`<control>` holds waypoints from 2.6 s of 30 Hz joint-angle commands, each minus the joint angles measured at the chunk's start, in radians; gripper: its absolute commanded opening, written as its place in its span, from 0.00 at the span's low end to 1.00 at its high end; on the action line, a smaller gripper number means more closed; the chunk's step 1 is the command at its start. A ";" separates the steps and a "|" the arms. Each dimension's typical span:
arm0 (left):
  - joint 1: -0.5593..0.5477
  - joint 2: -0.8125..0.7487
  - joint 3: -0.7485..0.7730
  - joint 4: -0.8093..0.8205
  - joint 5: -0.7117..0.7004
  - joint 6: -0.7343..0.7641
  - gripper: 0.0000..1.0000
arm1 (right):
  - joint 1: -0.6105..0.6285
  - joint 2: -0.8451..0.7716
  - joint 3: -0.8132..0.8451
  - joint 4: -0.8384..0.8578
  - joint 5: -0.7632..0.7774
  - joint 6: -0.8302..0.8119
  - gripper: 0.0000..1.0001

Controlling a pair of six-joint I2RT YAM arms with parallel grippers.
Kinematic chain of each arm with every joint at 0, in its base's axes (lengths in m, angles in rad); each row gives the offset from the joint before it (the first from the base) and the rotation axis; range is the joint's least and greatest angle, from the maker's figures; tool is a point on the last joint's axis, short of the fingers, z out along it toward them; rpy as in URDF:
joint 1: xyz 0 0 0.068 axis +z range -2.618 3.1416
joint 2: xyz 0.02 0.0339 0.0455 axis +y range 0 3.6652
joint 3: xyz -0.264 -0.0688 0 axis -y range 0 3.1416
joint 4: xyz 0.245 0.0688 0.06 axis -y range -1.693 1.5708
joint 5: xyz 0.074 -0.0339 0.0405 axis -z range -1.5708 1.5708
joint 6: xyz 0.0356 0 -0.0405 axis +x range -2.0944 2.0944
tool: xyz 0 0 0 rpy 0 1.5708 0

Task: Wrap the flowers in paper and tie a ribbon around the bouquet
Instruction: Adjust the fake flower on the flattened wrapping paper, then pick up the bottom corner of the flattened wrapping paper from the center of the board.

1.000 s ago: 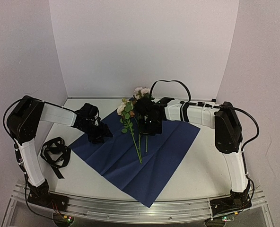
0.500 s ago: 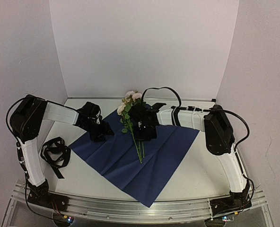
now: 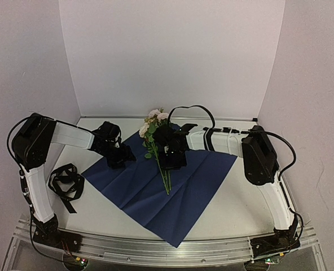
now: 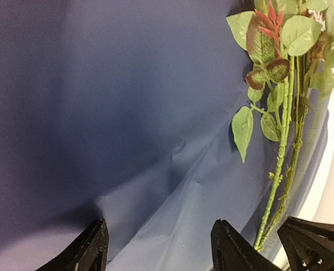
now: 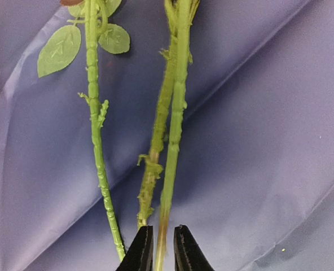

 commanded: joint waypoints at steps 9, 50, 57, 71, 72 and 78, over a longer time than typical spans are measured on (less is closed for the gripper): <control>-0.004 -0.093 0.029 -0.084 -0.104 0.008 0.65 | 0.004 -0.063 -0.004 0.020 -0.002 0.027 0.24; -0.086 -0.432 -0.242 0.030 -0.208 -0.069 0.73 | 0.033 -0.554 -0.697 0.269 0.072 0.035 0.42; -0.232 -0.123 0.043 0.097 -0.135 -0.057 0.72 | 0.100 -0.703 -0.906 0.294 0.098 0.060 0.43; -0.368 0.038 0.126 0.158 -0.100 -0.093 0.72 | 0.512 -0.792 -0.982 0.233 0.150 0.097 0.48; -0.375 0.028 0.113 0.164 -0.102 -0.097 0.72 | 0.536 -0.788 -0.981 0.223 0.152 0.110 0.49; -0.430 0.054 0.132 0.196 -0.054 -0.096 0.72 | 0.604 -0.777 -1.037 0.224 0.154 0.173 0.49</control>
